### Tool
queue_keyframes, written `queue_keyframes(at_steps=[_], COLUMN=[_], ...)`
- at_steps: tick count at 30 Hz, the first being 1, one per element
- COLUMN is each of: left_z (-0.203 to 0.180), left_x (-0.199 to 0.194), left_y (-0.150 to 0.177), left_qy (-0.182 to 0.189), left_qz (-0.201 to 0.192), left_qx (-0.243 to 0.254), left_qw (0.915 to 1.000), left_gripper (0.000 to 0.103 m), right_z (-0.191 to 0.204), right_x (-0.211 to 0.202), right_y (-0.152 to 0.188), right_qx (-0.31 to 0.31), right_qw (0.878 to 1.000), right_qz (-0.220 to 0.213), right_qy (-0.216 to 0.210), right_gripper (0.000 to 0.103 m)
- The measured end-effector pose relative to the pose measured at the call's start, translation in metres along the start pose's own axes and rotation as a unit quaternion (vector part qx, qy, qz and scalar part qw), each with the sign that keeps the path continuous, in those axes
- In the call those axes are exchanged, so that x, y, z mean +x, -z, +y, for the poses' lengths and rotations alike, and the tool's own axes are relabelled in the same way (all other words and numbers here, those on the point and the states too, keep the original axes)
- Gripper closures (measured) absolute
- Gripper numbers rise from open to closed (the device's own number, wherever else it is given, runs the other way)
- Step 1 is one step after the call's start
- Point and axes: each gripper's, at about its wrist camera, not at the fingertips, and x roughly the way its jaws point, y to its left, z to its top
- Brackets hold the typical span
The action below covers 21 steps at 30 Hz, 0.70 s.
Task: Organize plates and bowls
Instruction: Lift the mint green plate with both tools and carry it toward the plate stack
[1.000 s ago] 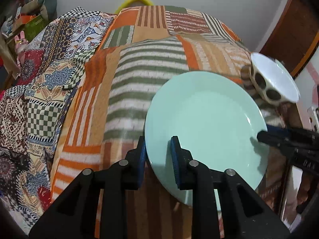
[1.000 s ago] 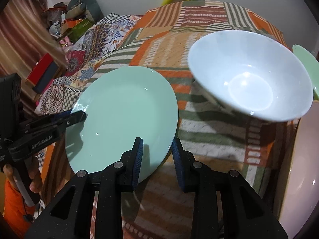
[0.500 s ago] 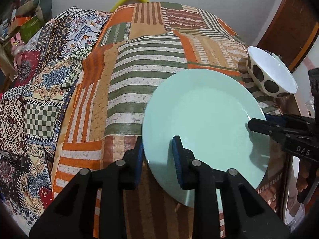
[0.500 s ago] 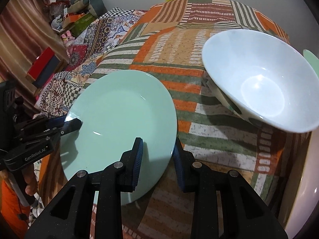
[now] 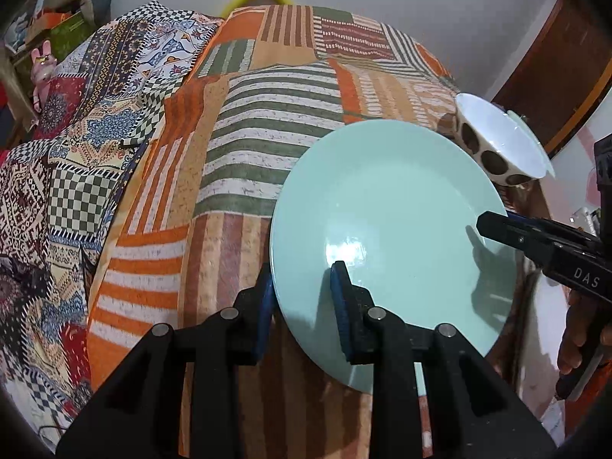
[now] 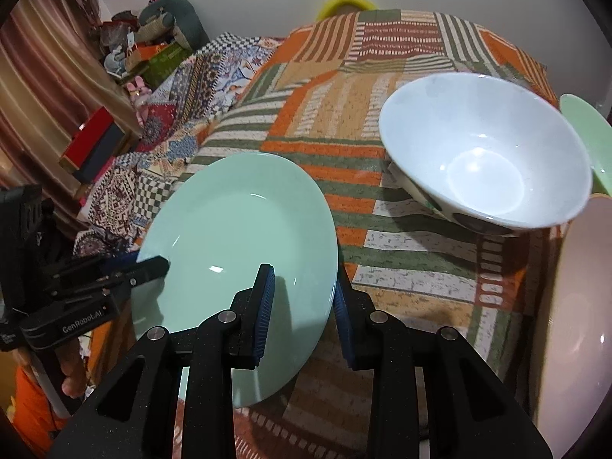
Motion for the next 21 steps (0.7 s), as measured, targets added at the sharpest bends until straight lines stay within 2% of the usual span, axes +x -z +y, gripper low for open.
queue_keyframes(at_steps=[12, 21], left_z=[-0.029, -0.052], left_x=[-0.057, -0.091], left_y=[0.021, 0.036], left_qy=[0.002, 0.01], left_qz=[-0.036, -0.049], left_qx=[0.011, 0.019], left_qw=[0.9993, 0.9986], left_gripper=[0.075, 0.075], right_z=[0.006, 0.006], right_x=[-0.04, -0.076], right_y=[0.016, 0.033], right_qx=[0.001, 0.001], right_qw=[0.999, 0.998], right_qz=[-0.036, -0.059], right_qy=[0.0, -0.001], right_gripper=[0.075, 0.075])
